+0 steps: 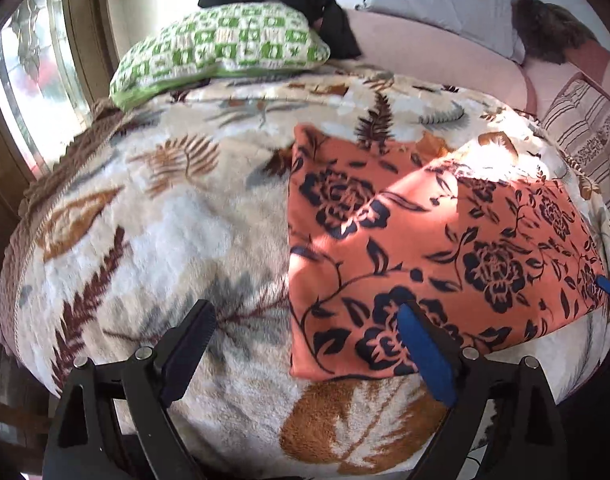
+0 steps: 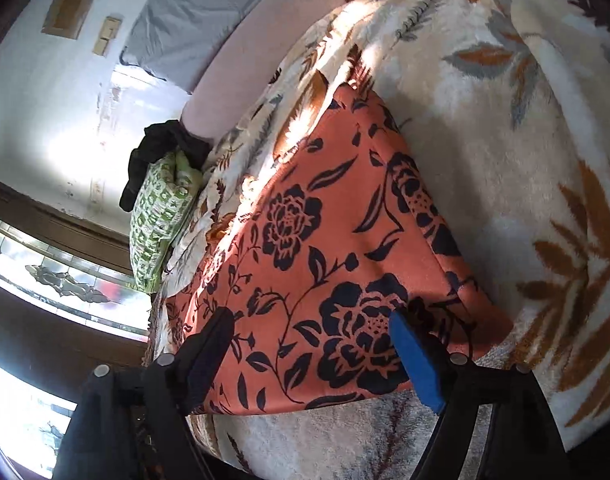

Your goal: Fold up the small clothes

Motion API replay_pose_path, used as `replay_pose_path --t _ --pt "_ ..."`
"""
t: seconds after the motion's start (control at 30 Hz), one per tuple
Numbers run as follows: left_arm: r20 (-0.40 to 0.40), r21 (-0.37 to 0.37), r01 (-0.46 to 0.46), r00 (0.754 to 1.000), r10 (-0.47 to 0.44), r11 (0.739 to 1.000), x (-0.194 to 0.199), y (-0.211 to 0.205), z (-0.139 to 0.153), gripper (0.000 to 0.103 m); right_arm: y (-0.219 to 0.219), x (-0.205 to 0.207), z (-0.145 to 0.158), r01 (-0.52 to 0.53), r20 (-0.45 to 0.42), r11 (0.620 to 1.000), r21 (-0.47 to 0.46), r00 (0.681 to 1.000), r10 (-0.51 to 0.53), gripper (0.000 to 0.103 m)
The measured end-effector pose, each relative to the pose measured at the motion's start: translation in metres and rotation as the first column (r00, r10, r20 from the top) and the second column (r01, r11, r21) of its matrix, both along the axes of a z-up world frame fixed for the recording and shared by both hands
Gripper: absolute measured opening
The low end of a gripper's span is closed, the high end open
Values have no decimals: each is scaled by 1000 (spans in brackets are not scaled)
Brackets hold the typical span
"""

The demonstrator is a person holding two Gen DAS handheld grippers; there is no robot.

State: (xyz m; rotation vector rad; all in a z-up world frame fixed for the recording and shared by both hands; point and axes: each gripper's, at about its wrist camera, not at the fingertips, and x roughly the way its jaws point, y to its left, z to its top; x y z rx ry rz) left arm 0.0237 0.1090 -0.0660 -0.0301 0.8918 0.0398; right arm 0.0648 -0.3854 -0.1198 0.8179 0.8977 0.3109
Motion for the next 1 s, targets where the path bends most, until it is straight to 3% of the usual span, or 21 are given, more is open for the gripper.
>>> replay_pose_path --t 0.17,0.3,0.37,0.43,0.5,0.57,0.63,0.7,0.77,0.9,1.0 --pt "41 -67 118 992 -116 991 39 -12 20 93 13 5 23 -75 91 997 -13 993 76 83" --pt "56 -163 218 976 -211 962 74 -34 19 93 17 16 3 -82 20 997 -3 996 82 83" --pt "51 -181 252 968 -247 951 93 -41 14 93 14 18 -13 -70 -29 998 5 997 70 82" --pt "40 -184 280 960 -277 942 115 -43 3 93 11 18 -20 -67 -16 997 35 998 68 82" --pt "-29 -169 245 967 -253 955 146 -34 -18 93 10 19 -21 -83 -11 996 37 996 84 83" --pt "-110 -138 129 983 -145 982 177 -9 -43 93 8 20 -22 -88 -13 995 48 996 89 83" --pt "-126 -106 -7 992 -6 994 192 19 -51 93 7 22 -22 -94 -15 994 58 995 95 83" --pt "-82 -150 -95 993 83 984 187 41 -36 92 4 21 -24 -96 -14 993 67 995 97 83" --pt "-6 -186 -100 995 101 977 170 46 -13 92 3 21 -24 -98 -10 993 66 995 99 83" --pt "122 -176 22 993 0 984 121 20 27 92 5 18 -18 -91 -8 995 43 996 91 83" --pt "166 -196 140 980 -107 971 80 -14 44 92 9 8 0 -94 40 995 43 995 92 83"
